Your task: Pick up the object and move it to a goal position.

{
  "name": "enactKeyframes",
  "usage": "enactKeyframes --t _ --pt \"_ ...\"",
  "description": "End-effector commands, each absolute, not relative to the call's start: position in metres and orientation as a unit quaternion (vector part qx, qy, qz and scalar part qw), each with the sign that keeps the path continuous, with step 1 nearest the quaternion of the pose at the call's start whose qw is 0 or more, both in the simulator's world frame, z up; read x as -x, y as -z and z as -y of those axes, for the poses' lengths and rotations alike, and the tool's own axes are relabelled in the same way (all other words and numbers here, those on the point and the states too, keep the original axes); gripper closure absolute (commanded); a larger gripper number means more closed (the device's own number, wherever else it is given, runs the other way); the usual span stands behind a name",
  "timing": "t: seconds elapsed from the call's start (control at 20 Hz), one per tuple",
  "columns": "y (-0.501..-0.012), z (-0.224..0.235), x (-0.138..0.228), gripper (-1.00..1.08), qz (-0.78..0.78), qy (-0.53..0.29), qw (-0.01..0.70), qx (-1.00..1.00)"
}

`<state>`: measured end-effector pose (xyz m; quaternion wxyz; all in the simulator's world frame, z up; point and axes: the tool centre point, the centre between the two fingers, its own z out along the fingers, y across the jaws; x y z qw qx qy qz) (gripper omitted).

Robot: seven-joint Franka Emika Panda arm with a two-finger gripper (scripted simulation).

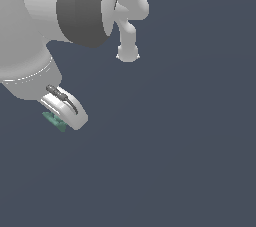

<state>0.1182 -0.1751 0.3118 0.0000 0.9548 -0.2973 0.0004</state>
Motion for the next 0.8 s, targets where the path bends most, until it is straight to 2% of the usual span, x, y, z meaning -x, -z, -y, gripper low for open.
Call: enactKeyframes --t 0.0,0.75 --pt "-0.320 0.182 -0.119 1.08 0.297 0.000 0.000 -0.955" --pt "-0.335 0.197 -0.123 1.08 0.297 0.000 0.000 -0.955"
